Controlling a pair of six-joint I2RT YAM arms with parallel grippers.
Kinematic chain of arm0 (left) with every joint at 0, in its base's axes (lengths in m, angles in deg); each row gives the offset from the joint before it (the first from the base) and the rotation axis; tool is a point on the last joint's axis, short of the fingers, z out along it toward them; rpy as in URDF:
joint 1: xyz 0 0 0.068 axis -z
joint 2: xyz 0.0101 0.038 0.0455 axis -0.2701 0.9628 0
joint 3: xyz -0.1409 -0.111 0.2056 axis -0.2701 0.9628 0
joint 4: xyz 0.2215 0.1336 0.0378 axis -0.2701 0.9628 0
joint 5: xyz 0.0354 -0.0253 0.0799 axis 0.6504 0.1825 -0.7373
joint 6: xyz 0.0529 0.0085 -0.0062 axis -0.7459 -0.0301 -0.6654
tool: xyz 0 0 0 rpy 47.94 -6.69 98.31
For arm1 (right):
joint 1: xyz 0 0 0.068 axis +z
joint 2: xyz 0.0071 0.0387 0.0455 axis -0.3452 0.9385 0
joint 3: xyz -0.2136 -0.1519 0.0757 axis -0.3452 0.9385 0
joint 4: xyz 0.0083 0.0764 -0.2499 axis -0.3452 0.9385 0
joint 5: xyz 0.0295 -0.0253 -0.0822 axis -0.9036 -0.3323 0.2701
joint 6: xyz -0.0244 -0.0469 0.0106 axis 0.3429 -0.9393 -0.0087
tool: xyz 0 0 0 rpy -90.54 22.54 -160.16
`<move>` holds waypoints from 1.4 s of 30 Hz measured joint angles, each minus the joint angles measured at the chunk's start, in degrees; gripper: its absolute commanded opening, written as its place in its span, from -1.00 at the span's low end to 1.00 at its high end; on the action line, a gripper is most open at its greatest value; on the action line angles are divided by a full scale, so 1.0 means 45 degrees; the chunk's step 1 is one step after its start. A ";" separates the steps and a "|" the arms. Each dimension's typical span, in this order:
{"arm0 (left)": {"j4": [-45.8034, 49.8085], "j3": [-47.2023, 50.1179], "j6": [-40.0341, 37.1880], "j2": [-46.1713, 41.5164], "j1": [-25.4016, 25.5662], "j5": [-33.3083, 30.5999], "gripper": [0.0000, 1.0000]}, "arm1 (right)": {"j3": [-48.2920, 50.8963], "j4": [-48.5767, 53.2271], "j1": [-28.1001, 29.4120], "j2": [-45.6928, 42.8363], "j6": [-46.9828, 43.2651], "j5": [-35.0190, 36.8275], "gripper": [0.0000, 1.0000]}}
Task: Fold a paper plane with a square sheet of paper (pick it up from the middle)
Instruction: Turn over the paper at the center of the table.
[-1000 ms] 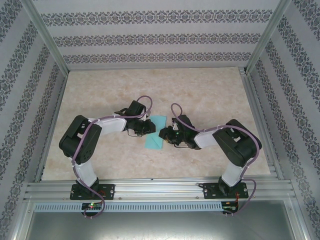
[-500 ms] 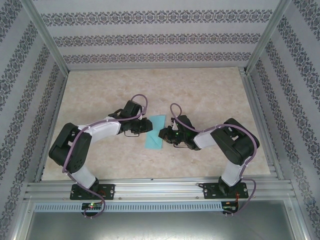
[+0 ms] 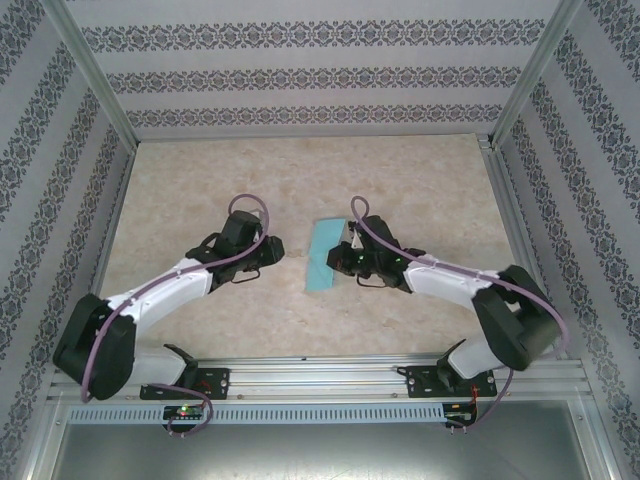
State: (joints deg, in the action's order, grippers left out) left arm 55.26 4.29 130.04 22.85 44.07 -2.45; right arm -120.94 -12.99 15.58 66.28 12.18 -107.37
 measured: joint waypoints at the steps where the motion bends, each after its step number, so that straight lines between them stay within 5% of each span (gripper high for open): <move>1: 0.0000 0.0180 0.0039 -0.0291 0.0000 -0.0287 -0.30 | -0.0306 0.0826 0.0005 -0.0413 -0.0316 0.0418 -0.86; 7: 0.0034 0.0816 0.0175 -0.1583 -0.0010 -0.1540 -0.16 | -0.2492 0.5882 0.0175 -0.2327 -0.2006 0.3283 -0.84; 13: 0.0194 0.1171 0.0151 -0.2453 -0.0097 -0.2390 0.08 | -0.4974 1.0326 0.0981 -0.2268 -0.2939 0.6096 -0.83; 25: 0.0597 0.1967 -0.0131 -0.3575 -0.0738 -0.3546 0.18 | -1.1288 1.7452 0.3526 0.4289 -0.2268 1.1026 -0.83; 31: 0.1360 0.2424 0.0160 -0.5110 -0.0860 -0.4896 0.29 | -1.3066 1.8496 0.3925 0.7101 -0.2001 1.1380 -0.77; 37: 0.2220 0.2880 0.0277 -0.6052 -0.0933 -0.5702 0.33 | -1.4294 1.7957 0.3949 0.8864 -0.2098 1.0093 -0.63; 42: 0.2613 0.2895 0.0223 -0.6319 -0.1010 -0.5727 0.41 | -1.4469 1.6495 0.3944 0.9253 -0.2404 0.8233 -0.23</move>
State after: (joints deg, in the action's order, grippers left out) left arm 67.02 17.31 131.05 -5.59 39.53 -28.22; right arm -186.05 61.23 33.32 107.92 1.36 -70.32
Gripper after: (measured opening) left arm 0.699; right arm 0.298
